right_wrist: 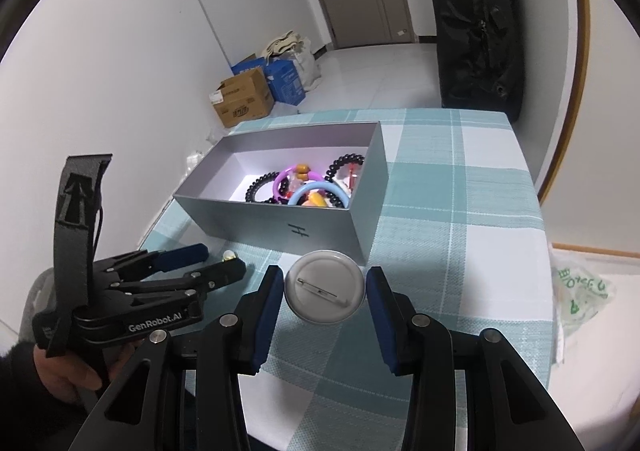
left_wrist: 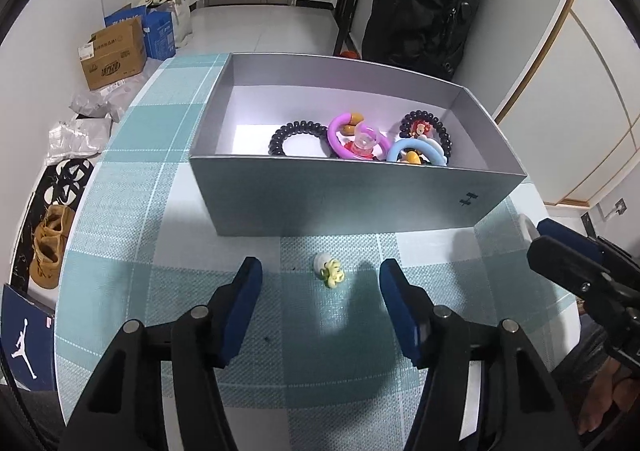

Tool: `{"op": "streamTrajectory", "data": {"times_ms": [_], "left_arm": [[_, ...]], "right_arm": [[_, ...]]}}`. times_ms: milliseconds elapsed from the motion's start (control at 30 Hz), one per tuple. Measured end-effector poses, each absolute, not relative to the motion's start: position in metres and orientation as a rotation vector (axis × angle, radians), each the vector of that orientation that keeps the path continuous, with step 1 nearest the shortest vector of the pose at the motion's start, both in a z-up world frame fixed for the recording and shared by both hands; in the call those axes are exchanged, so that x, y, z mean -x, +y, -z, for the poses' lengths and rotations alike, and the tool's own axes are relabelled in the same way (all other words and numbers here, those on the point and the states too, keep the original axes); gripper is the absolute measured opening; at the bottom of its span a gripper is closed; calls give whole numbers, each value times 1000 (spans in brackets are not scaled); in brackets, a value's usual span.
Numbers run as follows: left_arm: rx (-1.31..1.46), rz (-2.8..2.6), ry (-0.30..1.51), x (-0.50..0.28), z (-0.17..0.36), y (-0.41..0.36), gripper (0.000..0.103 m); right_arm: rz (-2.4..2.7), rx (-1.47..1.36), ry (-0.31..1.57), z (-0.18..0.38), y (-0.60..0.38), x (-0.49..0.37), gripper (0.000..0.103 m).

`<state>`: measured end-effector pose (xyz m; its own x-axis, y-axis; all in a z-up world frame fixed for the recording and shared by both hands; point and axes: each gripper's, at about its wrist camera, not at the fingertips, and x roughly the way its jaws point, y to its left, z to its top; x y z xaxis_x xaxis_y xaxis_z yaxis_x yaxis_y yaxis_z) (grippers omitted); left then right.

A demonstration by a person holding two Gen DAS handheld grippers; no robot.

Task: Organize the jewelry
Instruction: 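Grasp the small yellow-green flower charm with the left gripper while the right gripper holds the badge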

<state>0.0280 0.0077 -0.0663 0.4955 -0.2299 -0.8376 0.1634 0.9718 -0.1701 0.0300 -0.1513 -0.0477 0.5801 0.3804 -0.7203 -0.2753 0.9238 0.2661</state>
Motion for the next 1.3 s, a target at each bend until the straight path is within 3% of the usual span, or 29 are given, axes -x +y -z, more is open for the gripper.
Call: {"op": "streamTrajectory", "data": {"times_ms": [267, 500, 567, 700, 1300], "left_arm": [[-1, 212, 1010, -30, 67, -2, 50], [-32, 207, 999, -28, 67, -6, 29], [-32, 202, 1001, -29, 66, -5, 18], [-47, 198, 1001, -30, 66, -6, 13], [-56, 232, 1011, -25, 63, -13, 9]], "right_arm": [[-389, -136, 871, 47, -152, -29, 42], [-383, -140, 873, 48, -154, -28, 42], [-382, -141, 874, 48, -154, -28, 42], [-382, -135, 873, 49, -153, -27, 42], [-368, -113, 891, 54, -152, -25, 42]]}}
